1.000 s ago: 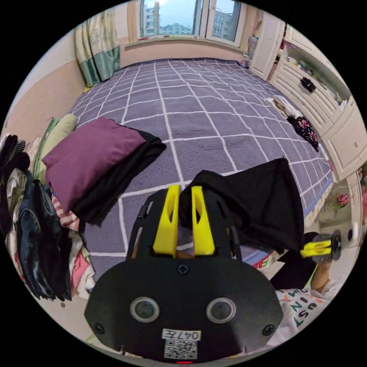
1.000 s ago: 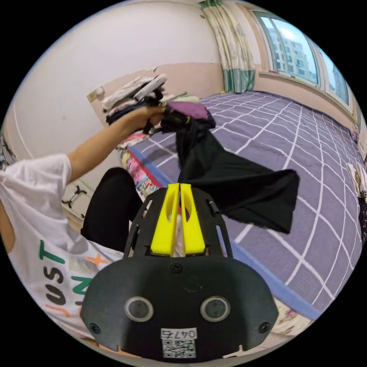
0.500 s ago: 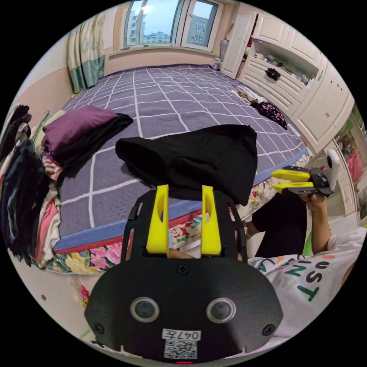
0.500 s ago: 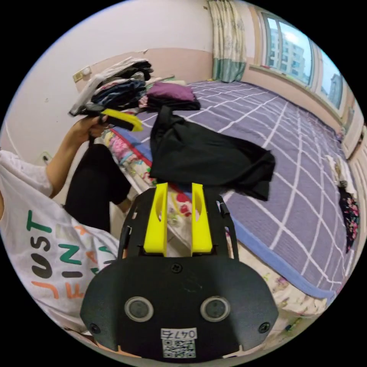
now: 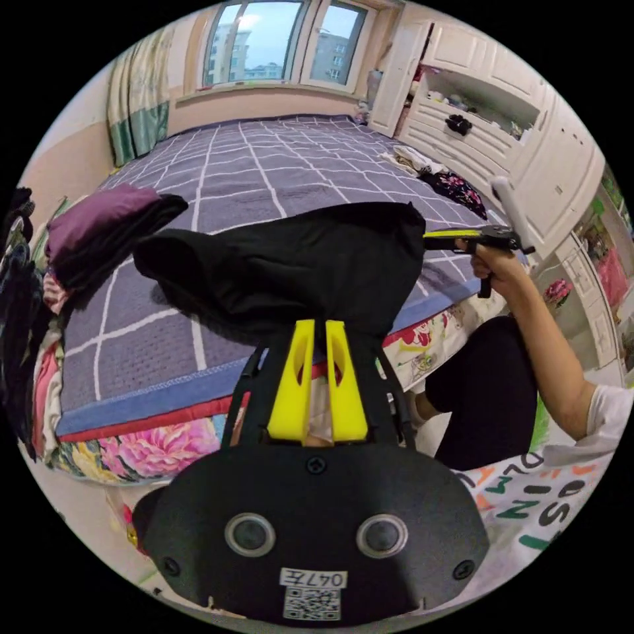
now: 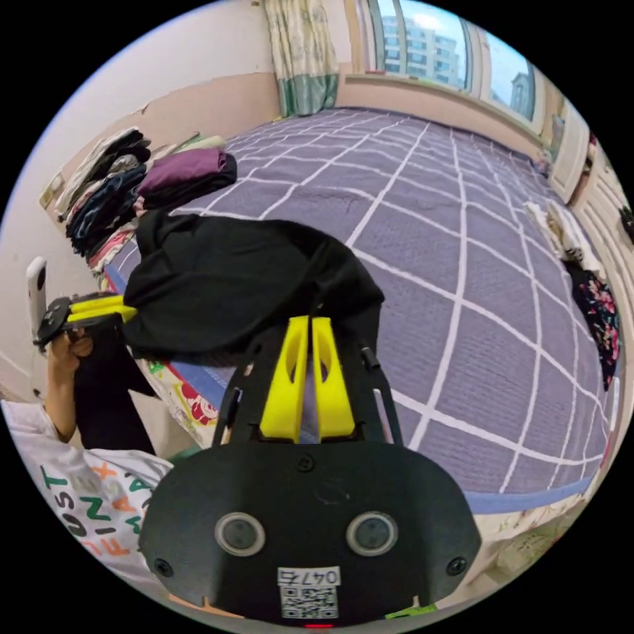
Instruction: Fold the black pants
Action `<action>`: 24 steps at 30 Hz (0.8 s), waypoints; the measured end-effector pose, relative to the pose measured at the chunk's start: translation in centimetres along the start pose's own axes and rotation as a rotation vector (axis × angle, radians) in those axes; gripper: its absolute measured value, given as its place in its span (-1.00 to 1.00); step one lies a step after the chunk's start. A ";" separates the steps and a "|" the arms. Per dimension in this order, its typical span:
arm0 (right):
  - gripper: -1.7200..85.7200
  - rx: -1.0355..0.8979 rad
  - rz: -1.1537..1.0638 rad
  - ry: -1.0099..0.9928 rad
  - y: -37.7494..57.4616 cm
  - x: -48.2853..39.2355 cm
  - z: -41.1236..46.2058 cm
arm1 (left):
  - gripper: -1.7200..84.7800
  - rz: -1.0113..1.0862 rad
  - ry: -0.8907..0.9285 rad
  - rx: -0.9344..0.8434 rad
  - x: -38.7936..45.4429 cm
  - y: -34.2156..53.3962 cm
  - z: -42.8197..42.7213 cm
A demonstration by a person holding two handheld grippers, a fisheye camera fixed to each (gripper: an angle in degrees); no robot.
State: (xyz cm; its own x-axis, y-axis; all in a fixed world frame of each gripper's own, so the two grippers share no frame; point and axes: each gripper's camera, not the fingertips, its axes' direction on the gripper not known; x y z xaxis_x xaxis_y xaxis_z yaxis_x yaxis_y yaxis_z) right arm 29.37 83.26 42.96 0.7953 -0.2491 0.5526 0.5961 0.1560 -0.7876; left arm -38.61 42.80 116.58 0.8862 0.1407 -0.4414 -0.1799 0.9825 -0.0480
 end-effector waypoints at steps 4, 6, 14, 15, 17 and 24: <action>-0.96 -0.001 -0.049 -0.029 -0.3 -0.3 -1.5 | -0.93 0.070 -0.017 0.000 -2.5 -0.6 -4.3; -0.97 0.023 -0.116 0.020 -0.6 -1.0 -4.5 | -0.93 0.104 -0.100 -0.053 -5.1 -0.9 -7.2; -0.96 -0.166 -0.412 0.196 -4.5 -0.8 -10.6 | -0.97 0.198 0.098 -0.191 -8.6 1.1 -9.7; -0.95 -0.200 -0.422 0.215 -4.8 -0.7 -10.0 | -0.97 0.170 0.006 -0.219 -8.9 1.7 -9.0; -0.91 -0.254 -0.432 0.222 -4.9 0.0 -8.2 | -0.97 0.143 -0.074 -0.279 -9.4 2.8 -8.2; -0.77 -0.075 -0.287 0.158 -0.7 4.0 -11.7 | -0.84 0.072 -0.007 0.039 -9.7 2.6 -11.5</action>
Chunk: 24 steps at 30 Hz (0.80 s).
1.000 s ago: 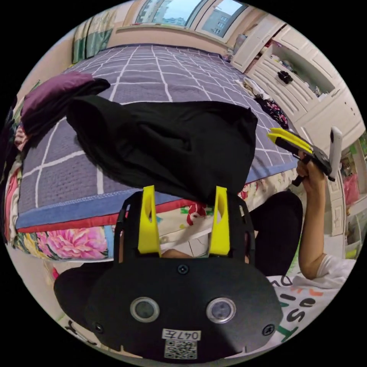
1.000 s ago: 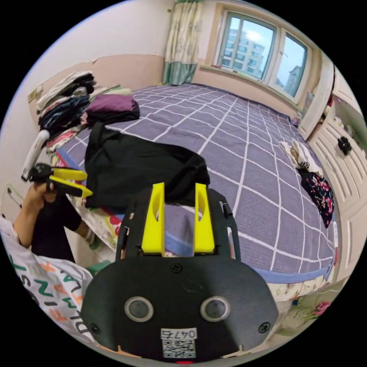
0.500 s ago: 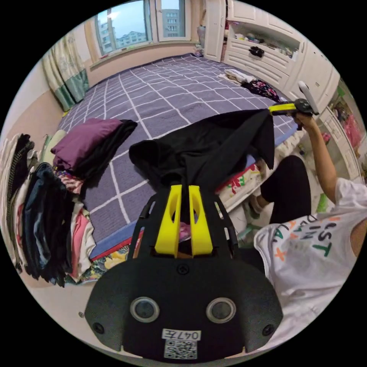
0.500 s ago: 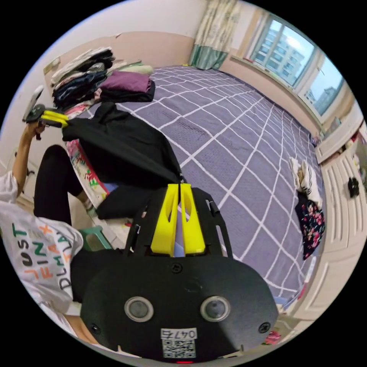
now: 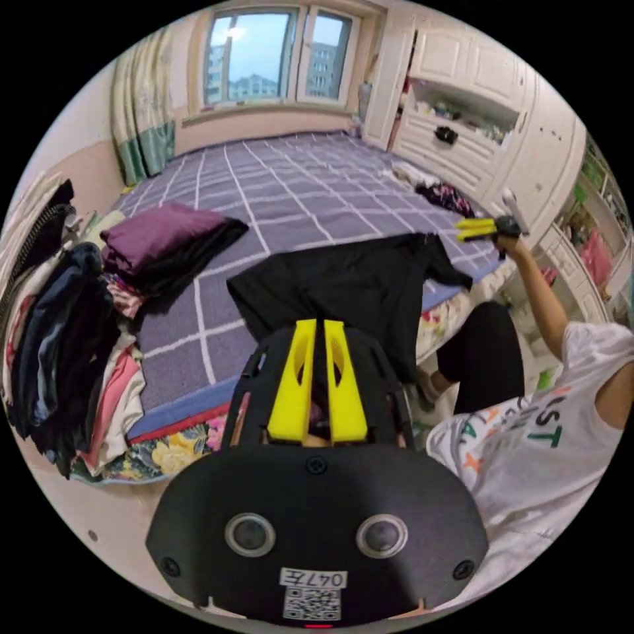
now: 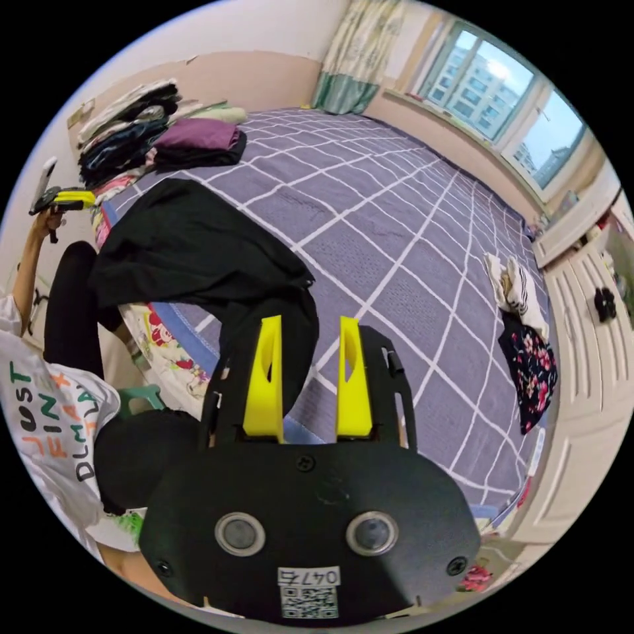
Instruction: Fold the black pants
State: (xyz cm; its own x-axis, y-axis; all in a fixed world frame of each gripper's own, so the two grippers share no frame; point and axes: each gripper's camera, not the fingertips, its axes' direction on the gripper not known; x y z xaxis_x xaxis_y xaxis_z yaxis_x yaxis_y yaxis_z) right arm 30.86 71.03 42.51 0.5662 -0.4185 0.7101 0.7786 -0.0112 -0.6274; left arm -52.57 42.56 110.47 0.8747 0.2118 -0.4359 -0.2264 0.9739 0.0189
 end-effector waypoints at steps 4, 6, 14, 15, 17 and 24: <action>-0.77 -0.033 0.091 -0.077 2.9 2.1 0.9 | -0.67 -0.082 -0.102 0.044 -2.2 -3.7 1.6; -0.79 -0.061 0.125 -0.172 4.0 2.5 2.2 | -0.63 -0.178 -0.135 -0.050 -5.5 -6.4 5.5; -0.97 -0.097 0.011 -0.256 8.1 -1.0 -0.7 | -0.92 -0.443 0.024 -0.166 -11.7 -7.7 14.9; -0.97 -0.083 -0.011 -0.269 8.5 -1.2 -1.8 | -0.94 -0.427 0.011 -0.139 -11.3 -7.4 14.8; -0.94 -0.006 -0.054 -0.320 10.0 -1.2 -5.6 | -0.95 -0.390 -0.019 -0.093 -10.7 -7.2 14.3; -0.86 0.046 0.187 -0.149 8.3 4.8 -3.2 | -0.97 -0.146 -0.285 -0.095 -5.7 -8.1 13.6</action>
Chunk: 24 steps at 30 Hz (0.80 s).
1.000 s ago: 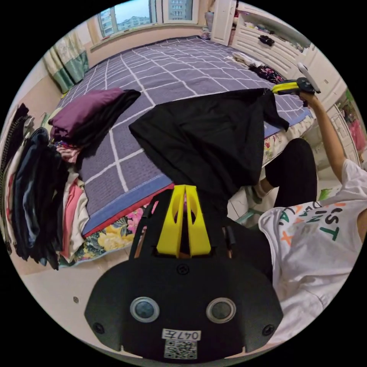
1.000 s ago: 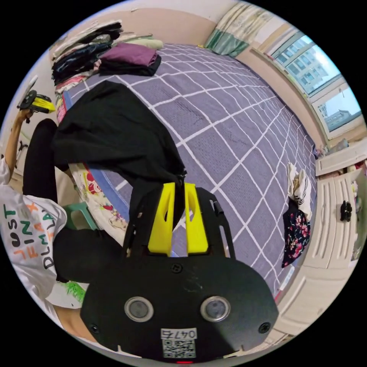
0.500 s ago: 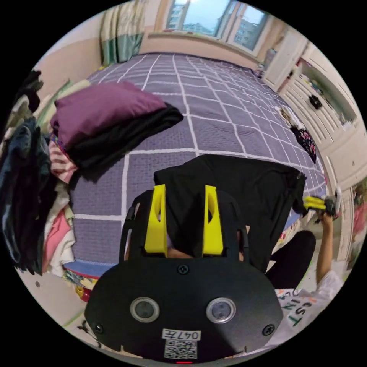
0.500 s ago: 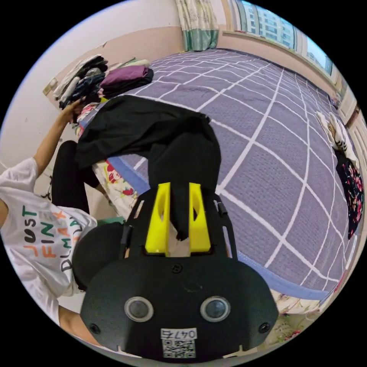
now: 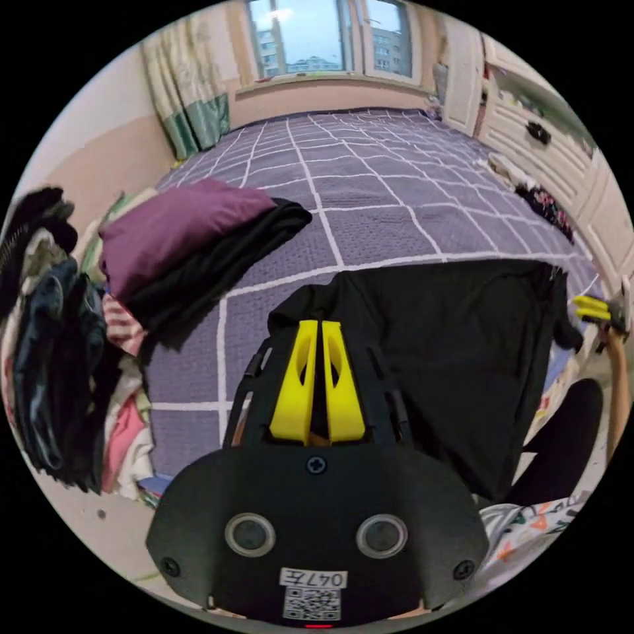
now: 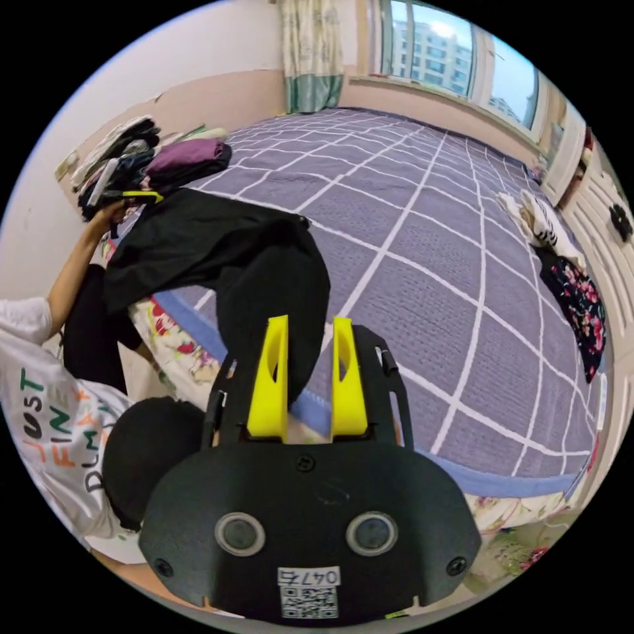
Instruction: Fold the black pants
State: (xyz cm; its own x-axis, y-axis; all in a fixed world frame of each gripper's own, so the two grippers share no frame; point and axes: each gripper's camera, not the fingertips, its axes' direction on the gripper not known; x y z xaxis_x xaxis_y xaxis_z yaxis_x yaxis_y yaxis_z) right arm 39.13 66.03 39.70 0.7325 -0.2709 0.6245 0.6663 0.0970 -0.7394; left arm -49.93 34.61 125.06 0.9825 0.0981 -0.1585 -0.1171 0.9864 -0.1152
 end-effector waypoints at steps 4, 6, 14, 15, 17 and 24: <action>-0.96 -0.033 0.020 -0.125 -1.5 1.4 3.0 | -0.97 0.026 -0.059 -0.025 1.2 -0.1 0.6; -0.97 -0.016 0.033 -0.095 -1.3 1.4 1.1 | -0.97 -0.016 -0.009 -0.032 0.3 -0.2 1.2; -0.96 0.074 -0.216 -0.108 4.8 -4.7 -16.2 | -0.97 -0.066 0.097 -0.037 -1.4 -0.2 2.2; -0.96 0.027 -0.230 -0.130 5.3 -5.1 -16.0 | -0.97 -0.057 0.090 -0.042 -1.2 -0.3 2.4; -0.95 -0.079 -0.286 -0.192 7.8 -5.8 -14.8 | -0.97 -0.044 0.076 -0.050 -0.8 -0.4 2.6; -0.89 0.202 -0.034 -0.145 7.9 -1.2 -16.3 | -0.97 -0.040 0.069 -0.047 -0.3 -0.3 3.4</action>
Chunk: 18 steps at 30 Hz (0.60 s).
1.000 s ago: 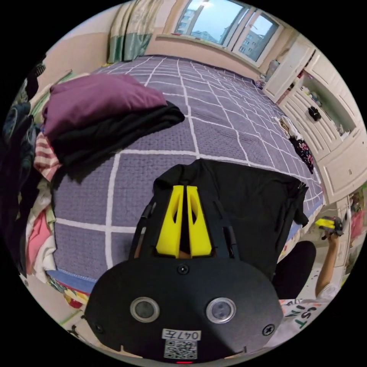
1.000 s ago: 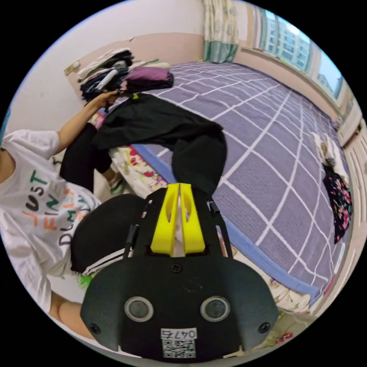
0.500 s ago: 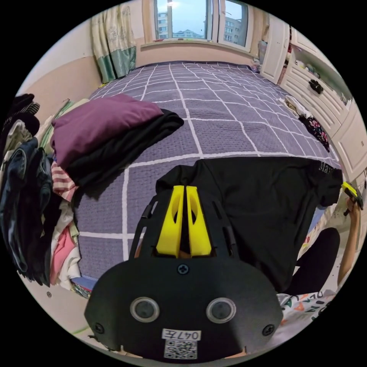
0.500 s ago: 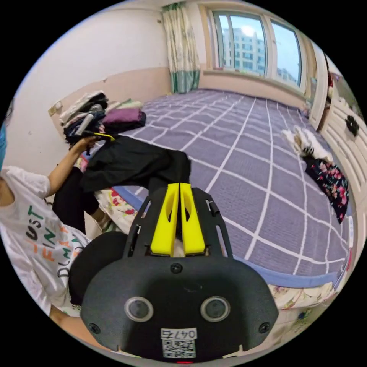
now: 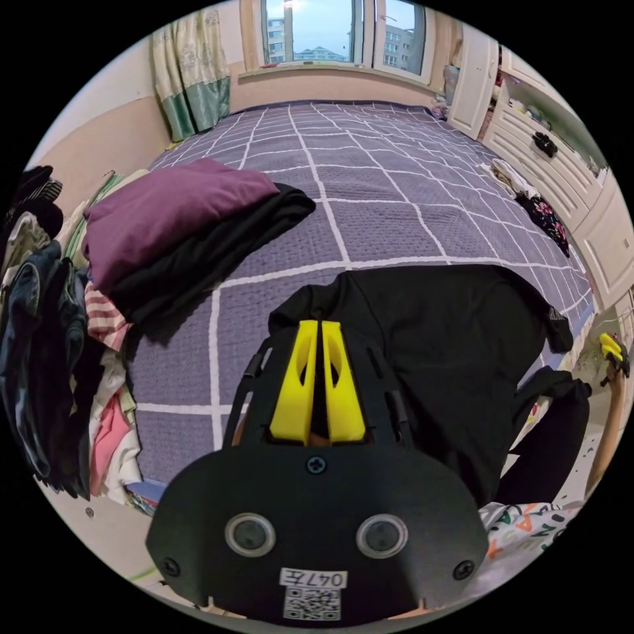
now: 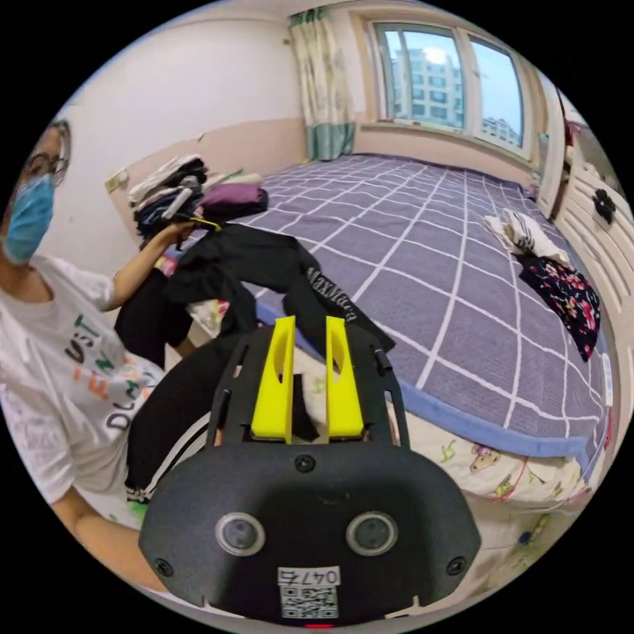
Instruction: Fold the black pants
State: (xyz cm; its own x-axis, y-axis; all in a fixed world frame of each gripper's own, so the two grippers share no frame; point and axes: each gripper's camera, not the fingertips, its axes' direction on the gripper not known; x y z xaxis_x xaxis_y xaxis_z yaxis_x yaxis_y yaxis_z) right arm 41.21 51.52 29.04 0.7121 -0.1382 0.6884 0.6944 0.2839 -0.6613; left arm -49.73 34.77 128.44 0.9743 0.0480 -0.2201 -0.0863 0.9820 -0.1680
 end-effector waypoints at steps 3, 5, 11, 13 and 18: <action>-0.88 -0.070 0.070 0.141 -3.2 2.3 3.7 | -0.97 -0.005 0.008 0.000 0.0 0.0 0.4; -0.85 -0.155 0.098 0.201 -4.7 4.5 7.9 | -0.97 -0.008 0.011 0.002 0.0 -0.1 0.5; -0.94 -0.235 0.188 0.198 -4.6 7.5 12.9 | -0.98 0.017 0.010 0.011 0.3 -0.3 0.9; -0.96 -0.194 0.153 0.201 -4.9 6.1 12.1 | -0.98 0.020 0.013 0.023 0.3 -0.3 0.9; -0.97 -0.083 0.147 0.321 -8.2 4.9 8.6 | -0.98 -0.050 0.034 0.138 -0.2 -0.3 0.0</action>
State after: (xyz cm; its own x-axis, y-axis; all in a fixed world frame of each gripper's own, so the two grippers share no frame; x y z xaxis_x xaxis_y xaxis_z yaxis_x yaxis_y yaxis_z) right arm 38.12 56.67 40.39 0.7922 -0.3966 0.4638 0.5787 0.2471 -0.7772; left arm -49.86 34.45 128.49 0.9687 -0.0057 -0.2480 -0.0061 0.9989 -0.0468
